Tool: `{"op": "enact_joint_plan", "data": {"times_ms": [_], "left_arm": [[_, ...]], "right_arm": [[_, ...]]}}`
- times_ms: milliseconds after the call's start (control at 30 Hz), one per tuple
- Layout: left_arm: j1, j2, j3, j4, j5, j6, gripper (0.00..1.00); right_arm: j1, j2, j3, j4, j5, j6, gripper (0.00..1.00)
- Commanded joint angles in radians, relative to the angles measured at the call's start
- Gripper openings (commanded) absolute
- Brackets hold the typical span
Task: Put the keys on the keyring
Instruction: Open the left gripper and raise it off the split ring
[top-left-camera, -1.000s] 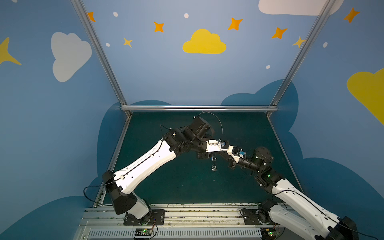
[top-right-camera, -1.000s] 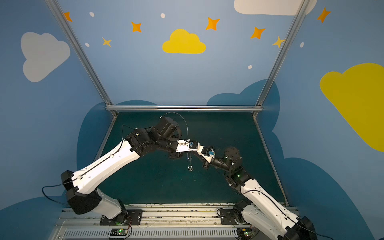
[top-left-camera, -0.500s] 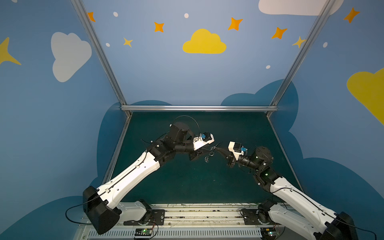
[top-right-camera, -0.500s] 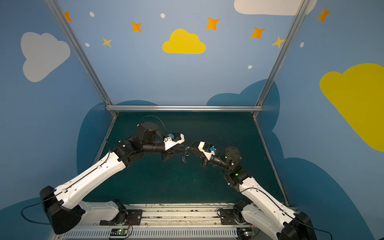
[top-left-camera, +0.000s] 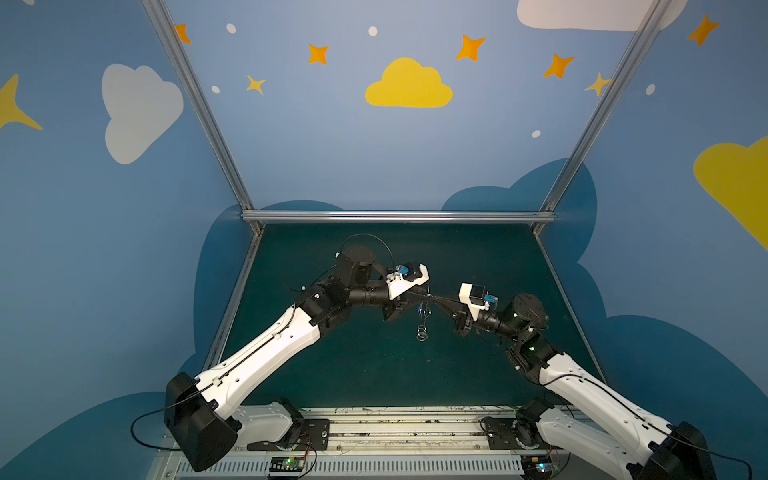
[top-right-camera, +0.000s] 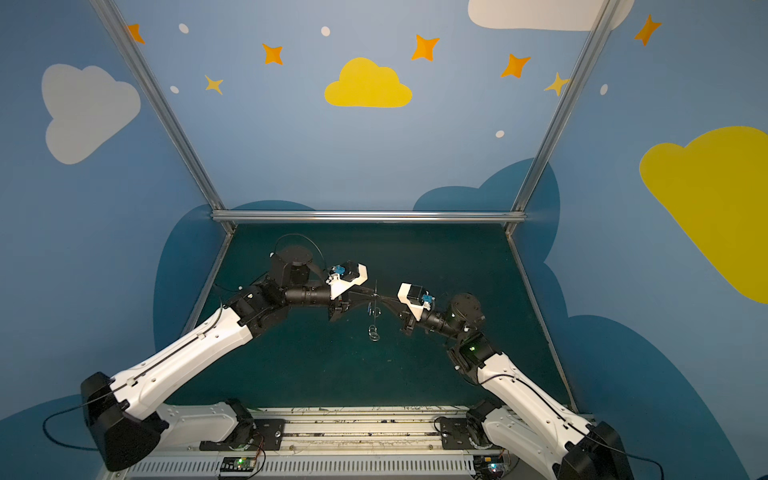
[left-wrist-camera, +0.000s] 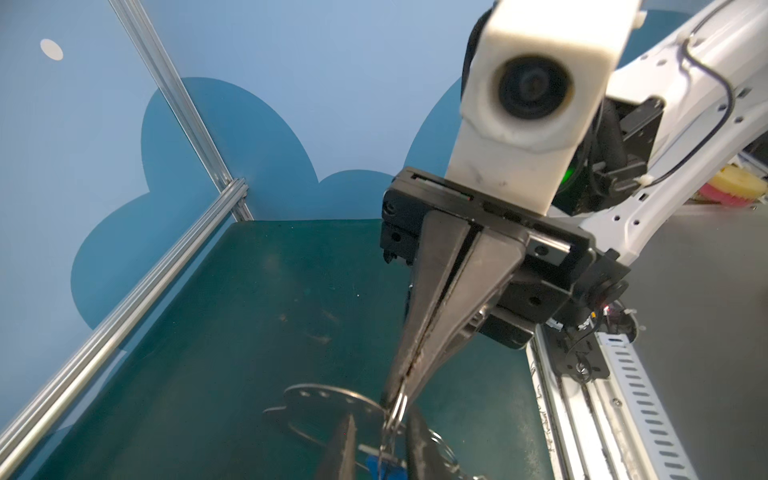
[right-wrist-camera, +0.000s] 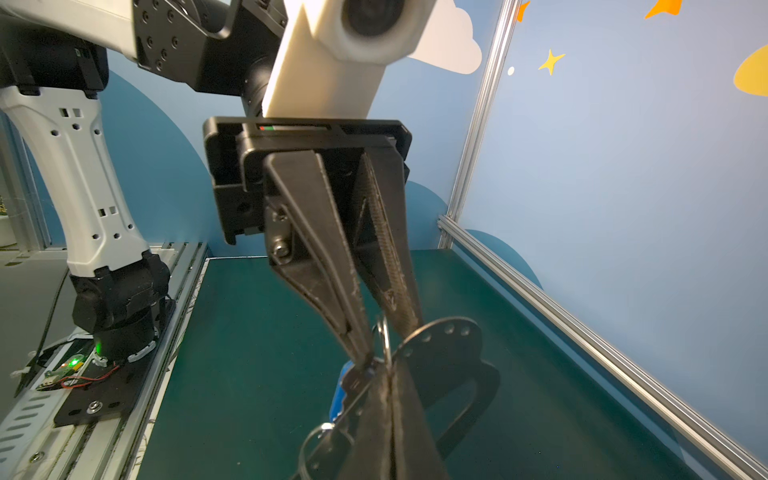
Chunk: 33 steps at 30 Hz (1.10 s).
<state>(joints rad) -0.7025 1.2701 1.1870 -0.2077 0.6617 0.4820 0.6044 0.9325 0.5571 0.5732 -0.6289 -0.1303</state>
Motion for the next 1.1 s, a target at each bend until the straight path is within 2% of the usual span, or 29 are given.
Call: {"op": "enact_joint_plan", "data": {"times_ms": [0, 167, 300, 333, 400, 533, 600, 800, 1067], "left_arm": [[0.002, 0.005, 0.005, 0.030, 0.029, -0.002, 0.15], [0.000, 0.011, 0.014, 0.005, 0.037, 0.017, 0.04], [-0.007, 0.013, 0.042, -0.049, 0.020, 0.048, 0.03], [-0.011, 0.015, 0.060, -0.085, 0.006, 0.067, 0.03], [-0.018, 0.023, 0.105, -0.173, -0.026, 0.114, 0.03], [-0.043, 0.063, 0.215, -0.373, -0.121, 0.223, 0.03], [-0.055, 0.089, 0.275, -0.455, -0.160, 0.268, 0.03], [-0.098, 0.167, 0.416, -0.613, -0.252, 0.352, 0.03], [-0.142, 0.219, 0.496, -0.675, -0.305, 0.387, 0.03]], "right_arm": [[0.005, -0.004, 0.017, 0.053, -0.013, 0.018, 0.00], [0.009, -0.002, 0.021, 0.052, -0.006, 0.021, 0.00], [0.011, -0.005, 0.041, -0.028, 0.028, 0.001, 0.01], [0.011, -0.014, 0.048, -0.062, 0.045, -0.018, 0.10], [0.011, -0.035, 0.061, -0.142, 0.073, -0.070, 0.19], [0.011, -0.081, 0.074, -0.270, 0.087, -0.240, 0.24], [0.011, -0.103, 0.067, -0.290, 0.087, -0.303, 0.24], [0.011, -0.121, 0.072, -0.301, 0.081, -0.326, 0.22], [0.011, -0.099, 0.070, -0.255, 0.075, -0.310, 0.19]]}}
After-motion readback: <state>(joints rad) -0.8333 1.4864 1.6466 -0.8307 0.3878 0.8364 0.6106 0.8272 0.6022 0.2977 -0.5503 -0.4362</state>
